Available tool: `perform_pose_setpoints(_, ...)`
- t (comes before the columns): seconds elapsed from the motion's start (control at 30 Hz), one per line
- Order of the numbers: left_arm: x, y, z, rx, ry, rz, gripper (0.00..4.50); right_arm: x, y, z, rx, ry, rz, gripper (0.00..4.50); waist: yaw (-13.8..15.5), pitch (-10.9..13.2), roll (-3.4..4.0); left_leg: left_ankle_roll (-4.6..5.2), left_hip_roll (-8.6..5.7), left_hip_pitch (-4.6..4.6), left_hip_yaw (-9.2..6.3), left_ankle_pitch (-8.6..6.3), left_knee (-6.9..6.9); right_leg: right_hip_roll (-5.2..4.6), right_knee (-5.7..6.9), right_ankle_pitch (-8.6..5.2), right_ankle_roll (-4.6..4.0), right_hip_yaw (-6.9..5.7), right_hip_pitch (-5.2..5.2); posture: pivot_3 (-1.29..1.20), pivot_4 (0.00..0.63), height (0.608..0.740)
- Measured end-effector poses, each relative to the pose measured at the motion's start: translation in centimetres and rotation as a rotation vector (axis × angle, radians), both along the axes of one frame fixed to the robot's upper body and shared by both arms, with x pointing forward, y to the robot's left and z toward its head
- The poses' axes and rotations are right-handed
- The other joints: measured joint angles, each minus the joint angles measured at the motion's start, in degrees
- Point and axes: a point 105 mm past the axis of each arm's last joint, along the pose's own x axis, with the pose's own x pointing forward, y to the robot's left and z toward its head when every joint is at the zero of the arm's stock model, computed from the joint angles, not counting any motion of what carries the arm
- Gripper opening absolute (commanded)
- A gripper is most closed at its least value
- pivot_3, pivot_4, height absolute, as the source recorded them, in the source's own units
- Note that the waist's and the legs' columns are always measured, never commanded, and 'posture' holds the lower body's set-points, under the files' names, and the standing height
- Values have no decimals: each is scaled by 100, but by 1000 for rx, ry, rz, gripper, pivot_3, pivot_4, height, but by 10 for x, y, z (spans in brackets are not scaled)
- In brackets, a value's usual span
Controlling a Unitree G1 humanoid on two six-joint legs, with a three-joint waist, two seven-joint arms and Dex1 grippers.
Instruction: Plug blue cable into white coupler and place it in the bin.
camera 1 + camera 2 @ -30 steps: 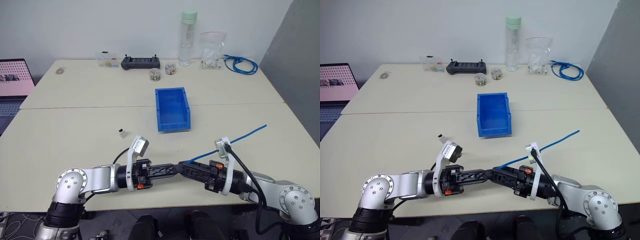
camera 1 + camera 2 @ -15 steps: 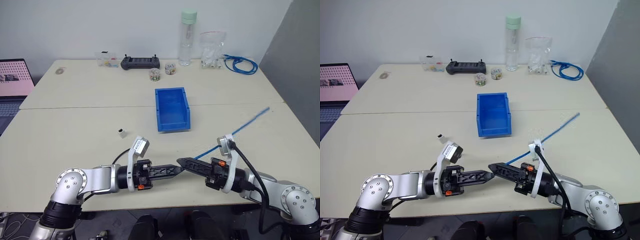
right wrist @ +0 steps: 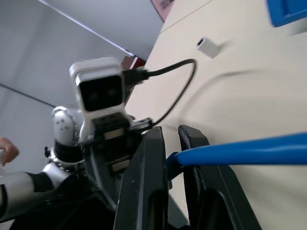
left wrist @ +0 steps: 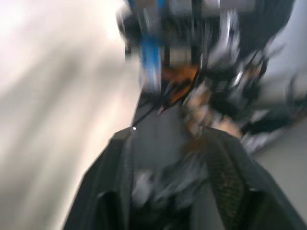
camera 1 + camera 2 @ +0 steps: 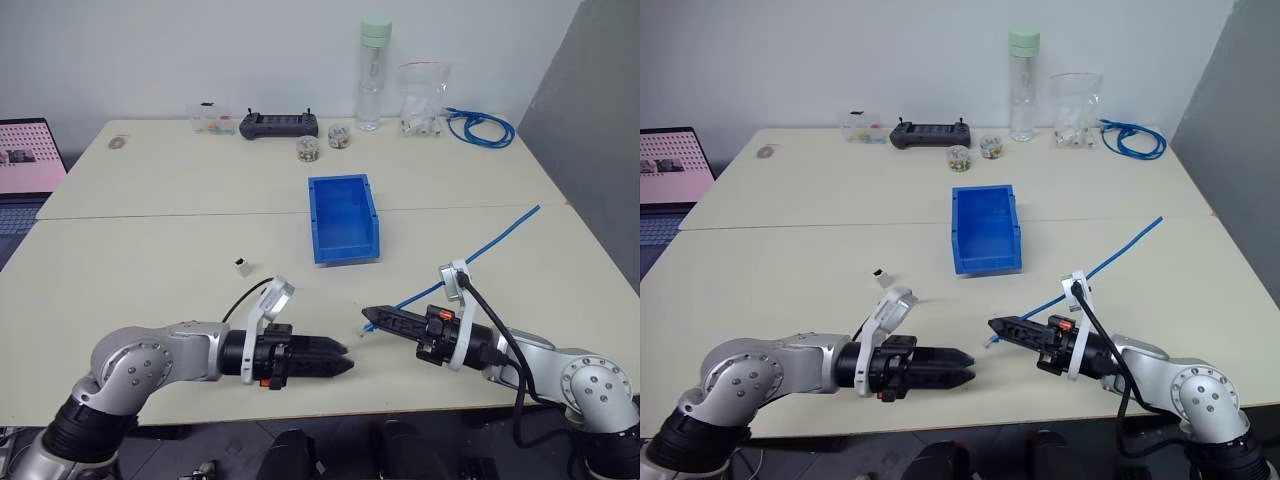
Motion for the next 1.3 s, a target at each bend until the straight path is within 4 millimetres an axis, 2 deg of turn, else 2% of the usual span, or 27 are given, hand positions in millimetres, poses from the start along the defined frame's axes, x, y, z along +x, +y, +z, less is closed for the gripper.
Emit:
perform_pose_setpoints(0.1, 5, 9, -13, 85, -118, 10, 3494, 9, -6, -5, -36, -21, -16, 161, 8, 5, 1, 0, 3, -7, -3, -1, 0, -2, -4, -1, 0, -2, -3, 0, 150, 740)
perform_pose_setpoints(0.17, 15, 16, -21, 154, -218, 69, 3927, 16, -9, -5, -47, -42, -28, 161, 10, 7, 0, 1, 4, -8, -4, -1, 0, -4, -6, 0, 2, -3, -3, 0, 150, 740)
perform_pose_setpoints(0.27, 48, 20, -32, 243, -378, 306, 4451, 26, -15, -1, -49, -65, -53, 161, 32, 17, 2, 1, 3, -15, -7, -1, 8, -7, -10, 9, 17, -3, -2, 0, 150, 740)
perform_pose_setpoints(0.37, 79, 32, -38, 366, -506, 614, 4451, 30, -18, 2, -46, -86, -56, 161, 57, 26, -11, 1, 1, -28, -15, -1, 16, -10, -12, 14, 25, -7, -4, 0, 150, 740)
perform_pose_setpoints(0.43, 90, 42, -41, 423, -536, 799, 4451, 34, -20, 3, -46, -93, -63, 161, 72, 29, -17, 1, 2, -32, -14, -1, 15, -11, -17, 20, 32, -5, -6, 0, 150, 740)
perform_pose_setpoints(0.5, 94, 50, -48, 480, -534, 969, 4451, 40, -23, 4, -47, -101, -80, 161, 76, 30, -19, 1, 0, -35, -14, -1, 16, -14, -19, 24, 34, -5, -6, 0, 150, 740)
perform_pose_setpoints(0.63, 101, 56, -49, 515, -459, 1289, 4451, 45, -24, 8, -50, -114, -77, 161, 122, 29, -20, 1, -1, -35, -16, -1, 20, -14, -15, 35, 23, -9, -6, 0, 150, 740)
perform_pose_setpoints(0.73, 105, 74, -47, 557, -368, 1505, 4451, 46, -25, 8, -56, -118, -71, 161, 121, 28, -22, 1, 1, -27, -15, 0, 21, -6, -5, 25, 40, -8, -3, 0, 150, 740)
perform_pose_setpoints(0.87, 114, 75, -47, 560, -260, 1659, 4451, 49, -27, 7, -72, -115, -72, 161, 120, 23, -18, 1, -4, -22, -10, 0, 24, -5, -1, 26, 40, -5, 1, 0, 150, 740)
perform_pose_setpoints(1.1, 144, 73, -48, 590, -227, 1783, 4451, 52, -27, 8, -96, -129, -69, 161, 145, 6, -1, 0, -8, -6, -6, 1, 23, -4, 6, 26, 40, -4, 10, 0, 150, 740)
perform_pose_setpoints(1.3, 153, 68, -50, 590, -220, 1837, 4451, 53, -32, 10, -100, -129, -83, 161, 158, 2, 3, 0, -9, -6, -7, 1, 23, -4, 6, 26, 41, -4, 12, 0, 150, 740)
